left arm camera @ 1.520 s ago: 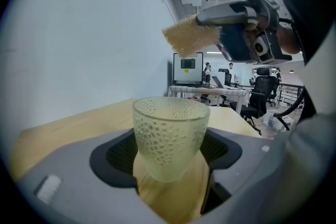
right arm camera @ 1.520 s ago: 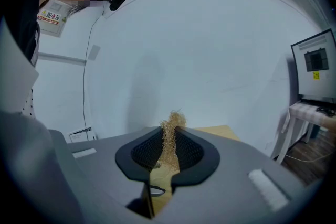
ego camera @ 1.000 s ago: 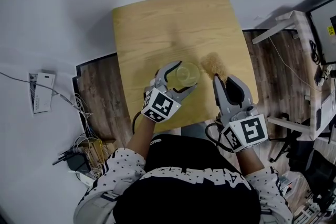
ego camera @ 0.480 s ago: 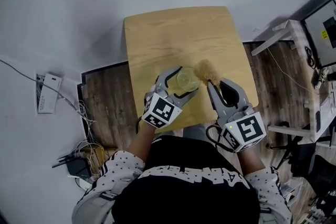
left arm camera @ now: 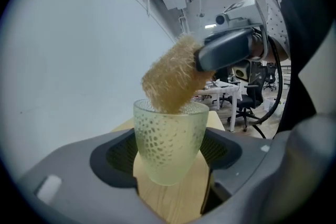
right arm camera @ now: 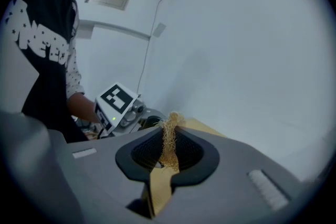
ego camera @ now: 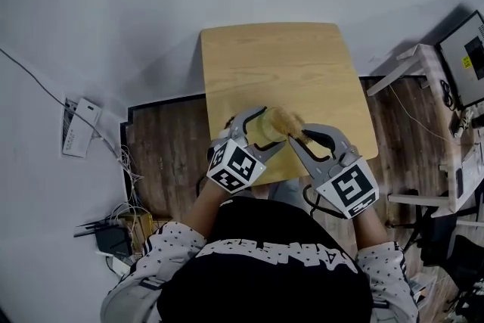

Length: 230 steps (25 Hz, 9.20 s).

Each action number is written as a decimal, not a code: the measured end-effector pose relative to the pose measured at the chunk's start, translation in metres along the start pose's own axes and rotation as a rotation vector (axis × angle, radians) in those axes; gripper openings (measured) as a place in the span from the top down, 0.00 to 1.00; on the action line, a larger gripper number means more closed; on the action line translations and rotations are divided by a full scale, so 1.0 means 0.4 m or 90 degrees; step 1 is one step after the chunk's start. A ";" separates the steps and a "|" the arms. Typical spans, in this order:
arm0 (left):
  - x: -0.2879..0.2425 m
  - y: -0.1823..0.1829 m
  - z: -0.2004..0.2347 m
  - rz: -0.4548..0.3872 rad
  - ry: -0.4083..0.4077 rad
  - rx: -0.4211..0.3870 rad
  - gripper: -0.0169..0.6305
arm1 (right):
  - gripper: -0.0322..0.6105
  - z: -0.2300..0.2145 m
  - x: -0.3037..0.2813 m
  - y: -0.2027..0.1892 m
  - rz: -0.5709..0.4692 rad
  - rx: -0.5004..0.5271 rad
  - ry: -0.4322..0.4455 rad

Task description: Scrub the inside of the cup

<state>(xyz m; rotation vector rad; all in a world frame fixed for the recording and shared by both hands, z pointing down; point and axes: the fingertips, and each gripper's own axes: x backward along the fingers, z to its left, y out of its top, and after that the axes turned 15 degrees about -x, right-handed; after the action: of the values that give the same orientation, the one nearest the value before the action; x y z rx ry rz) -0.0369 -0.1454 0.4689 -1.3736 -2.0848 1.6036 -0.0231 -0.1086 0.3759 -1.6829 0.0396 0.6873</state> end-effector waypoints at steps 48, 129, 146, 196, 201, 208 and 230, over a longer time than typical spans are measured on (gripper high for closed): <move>0.071 0.124 -0.109 -0.052 -0.121 -0.140 0.41 | 0.86 0.115 -0.024 -0.108 0.319 0.278 0.252; 0.127 0.109 -0.107 -0.128 -0.064 -0.117 0.41 | 0.87 0.150 -0.059 -0.117 0.443 0.176 0.144; 0.103 0.086 -0.094 -0.055 0.027 -0.165 0.41 | 0.87 0.104 -0.083 -0.106 0.308 -0.263 0.072; 0.127 0.132 -0.103 -0.079 -0.005 -0.182 0.41 | 0.88 0.140 -0.041 -0.076 0.293 0.014 0.082; 0.126 0.139 -0.115 -0.086 -0.024 -0.176 0.41 | 0.88 0.155 -0.029 -0.085 0.315 0.099 0.103; 0.131 0.142 -0.129 -0.097 -0.061 -0.171 0.41 | 0.88 0.171 -0.016 -0.104 0.351 0.260 0.139; 0.125 0.147 -0.211 -0.135 -0.192 -0.167 0.41 | 0.87 0.186 0.051 -0.174 0.426 0.521 0.225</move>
<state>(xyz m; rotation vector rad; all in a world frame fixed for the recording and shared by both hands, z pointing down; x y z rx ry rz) 0.0200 -0.0518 0.4352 -0.9791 -2.5947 1.5729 -0.0100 -0.0169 0.4232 -0.9449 1.0330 0.7088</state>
